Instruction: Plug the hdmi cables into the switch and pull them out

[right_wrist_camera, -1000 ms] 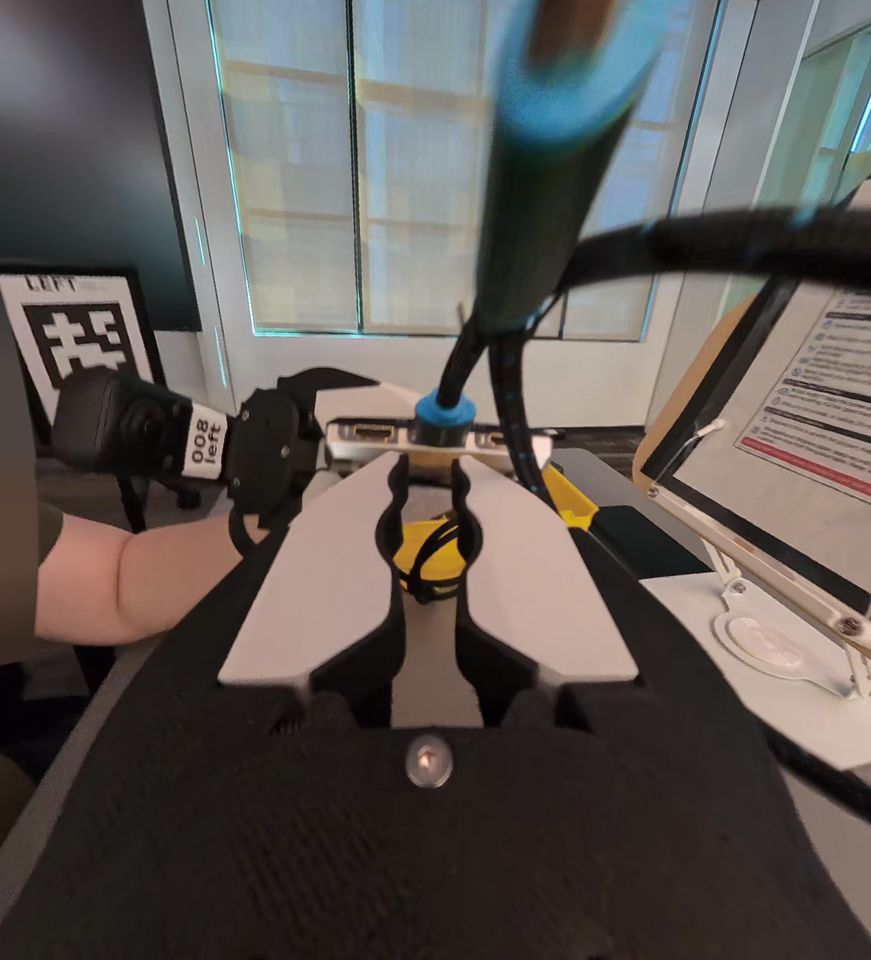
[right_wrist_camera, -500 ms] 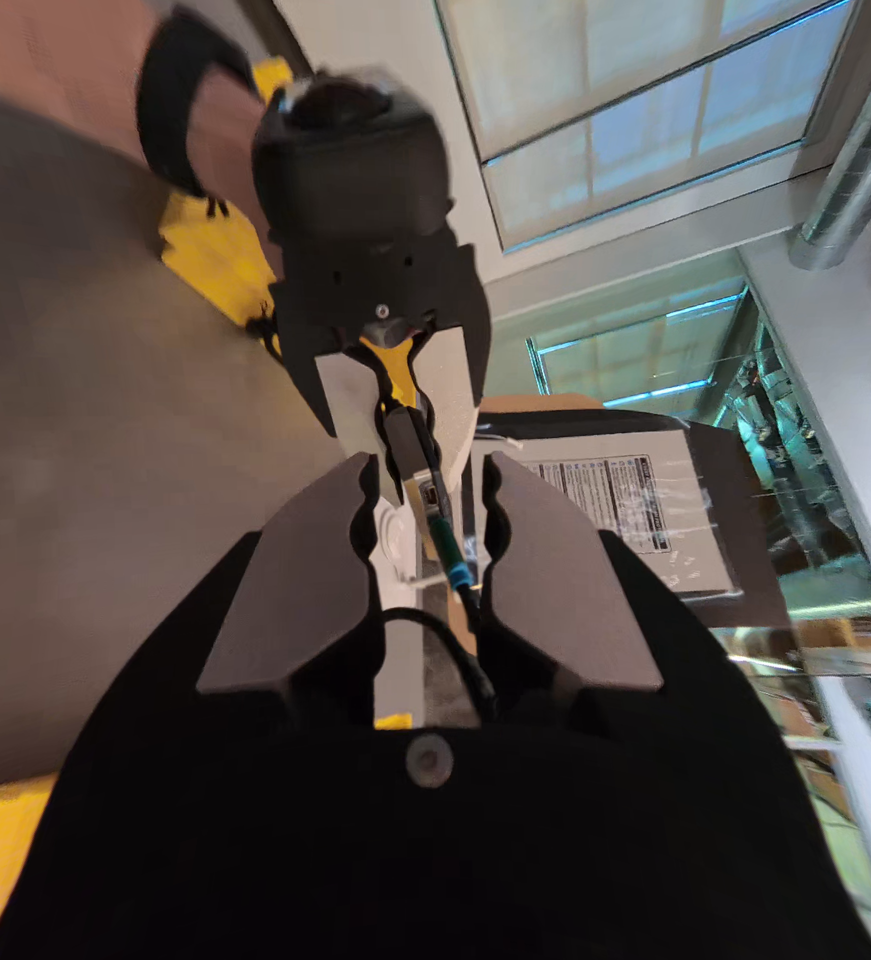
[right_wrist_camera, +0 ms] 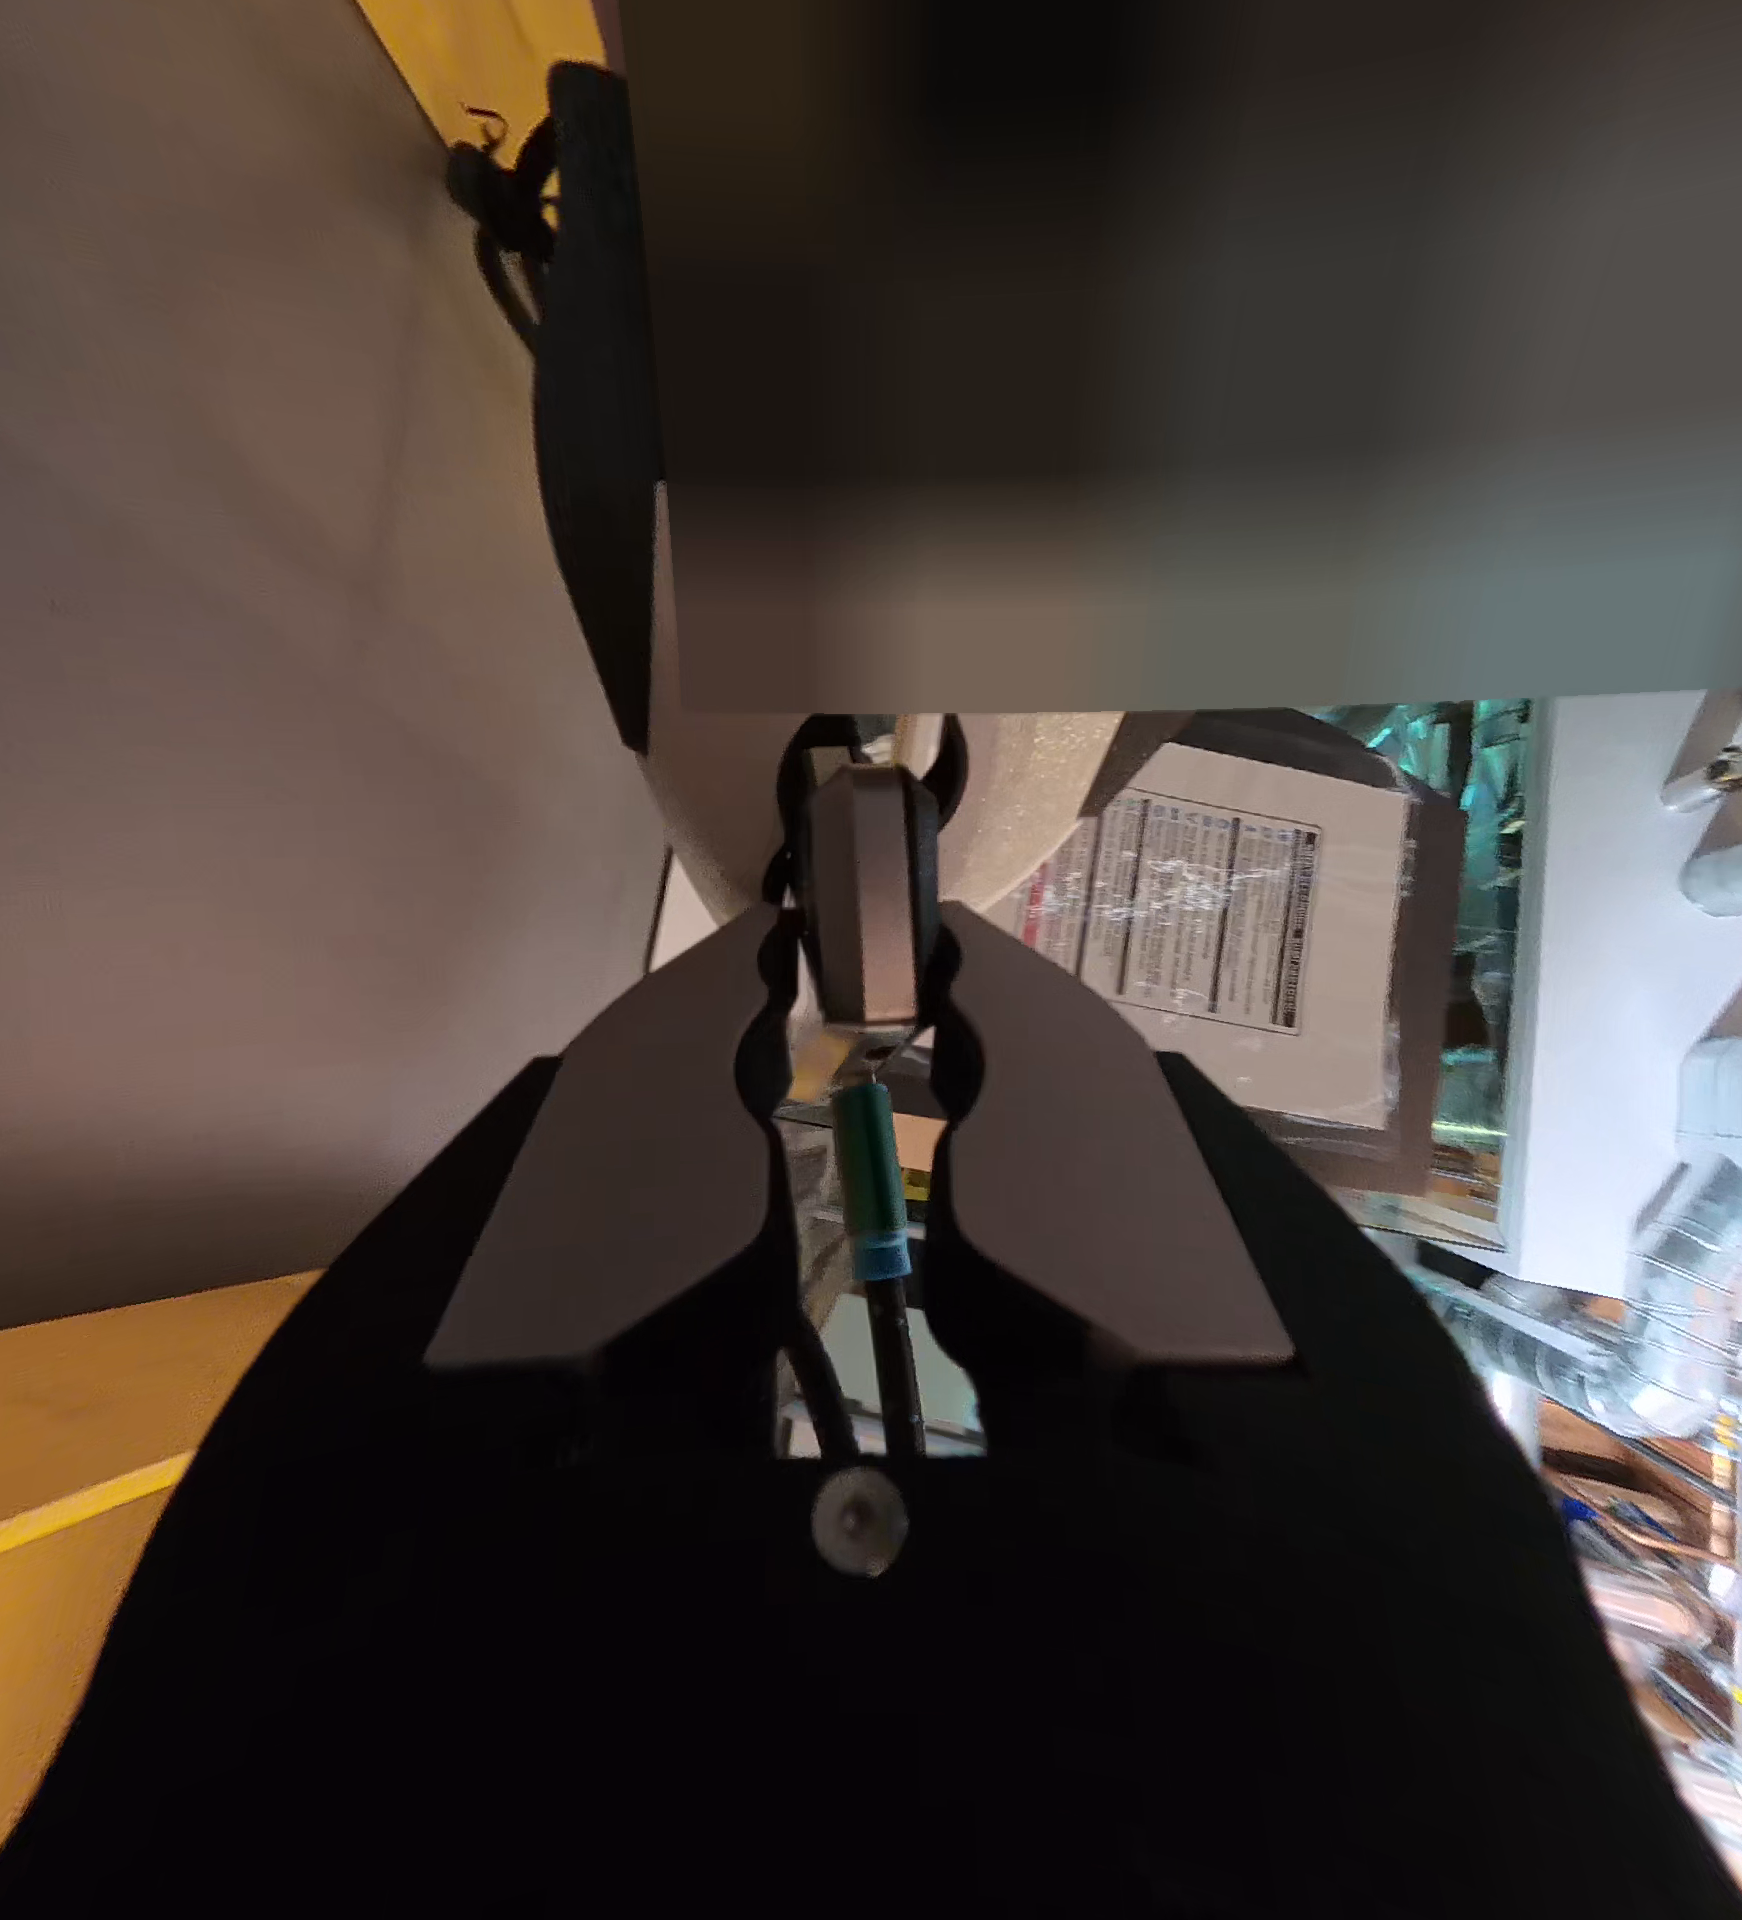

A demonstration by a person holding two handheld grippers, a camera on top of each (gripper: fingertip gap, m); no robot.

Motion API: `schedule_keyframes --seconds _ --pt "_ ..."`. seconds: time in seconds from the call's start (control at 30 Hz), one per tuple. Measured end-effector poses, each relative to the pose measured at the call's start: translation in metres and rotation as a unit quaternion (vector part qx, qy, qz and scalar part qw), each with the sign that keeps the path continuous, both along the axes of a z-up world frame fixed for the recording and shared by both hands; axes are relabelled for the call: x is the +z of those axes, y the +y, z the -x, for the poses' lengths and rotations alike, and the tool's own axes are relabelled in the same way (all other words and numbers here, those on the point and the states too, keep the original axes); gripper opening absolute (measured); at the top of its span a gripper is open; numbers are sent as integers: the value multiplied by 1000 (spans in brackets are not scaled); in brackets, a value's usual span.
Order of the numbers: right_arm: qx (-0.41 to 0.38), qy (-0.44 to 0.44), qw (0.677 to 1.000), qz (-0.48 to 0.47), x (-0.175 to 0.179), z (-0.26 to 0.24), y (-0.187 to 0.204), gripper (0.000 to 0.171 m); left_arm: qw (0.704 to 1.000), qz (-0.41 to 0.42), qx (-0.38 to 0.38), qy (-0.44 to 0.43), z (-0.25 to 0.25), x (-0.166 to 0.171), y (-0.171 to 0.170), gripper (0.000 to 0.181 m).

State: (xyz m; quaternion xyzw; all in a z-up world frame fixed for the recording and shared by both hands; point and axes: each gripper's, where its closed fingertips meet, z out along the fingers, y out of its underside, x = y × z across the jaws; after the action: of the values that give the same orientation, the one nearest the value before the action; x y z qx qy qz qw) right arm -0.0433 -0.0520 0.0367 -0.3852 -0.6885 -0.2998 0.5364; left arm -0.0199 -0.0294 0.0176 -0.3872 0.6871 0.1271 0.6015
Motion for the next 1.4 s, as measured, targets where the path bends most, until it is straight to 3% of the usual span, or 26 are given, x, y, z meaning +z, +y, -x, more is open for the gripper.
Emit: schedule_keyframes --seconds 0.03,0.23,0.43,0.53,0.83,0.97,1.17,1.4 --pt "-4 7 1000 19 -1 -1 0 22 1000 -4 -1 1 0 -1 0 24" --pt "-31 102 992 61 18 -18 12 22 997 19 27 -72 25 37 6 51" --pt "-63 214 972 76 41 -47 29 22 979 5 46 -200 90 108 0 46" --pt "-58 282 955 73 61 -58 30 22 969 -6 66 -237 116 128 0 44" --pt "-72 375 924 12 125 -130 3 21 967 -4 85 -240 127 127 7 43" --pt "-142 366 920 16 134 -181 -14 21 968 6 84 -235 125 124 8 43" --pt "-264 341 902 19 127 -255 -44 22 971 16 84 -223 119 117 10 43" --pt "-309 329 888 87 100 -285 -62 22 976 32 80 -201 107 104 13 43"
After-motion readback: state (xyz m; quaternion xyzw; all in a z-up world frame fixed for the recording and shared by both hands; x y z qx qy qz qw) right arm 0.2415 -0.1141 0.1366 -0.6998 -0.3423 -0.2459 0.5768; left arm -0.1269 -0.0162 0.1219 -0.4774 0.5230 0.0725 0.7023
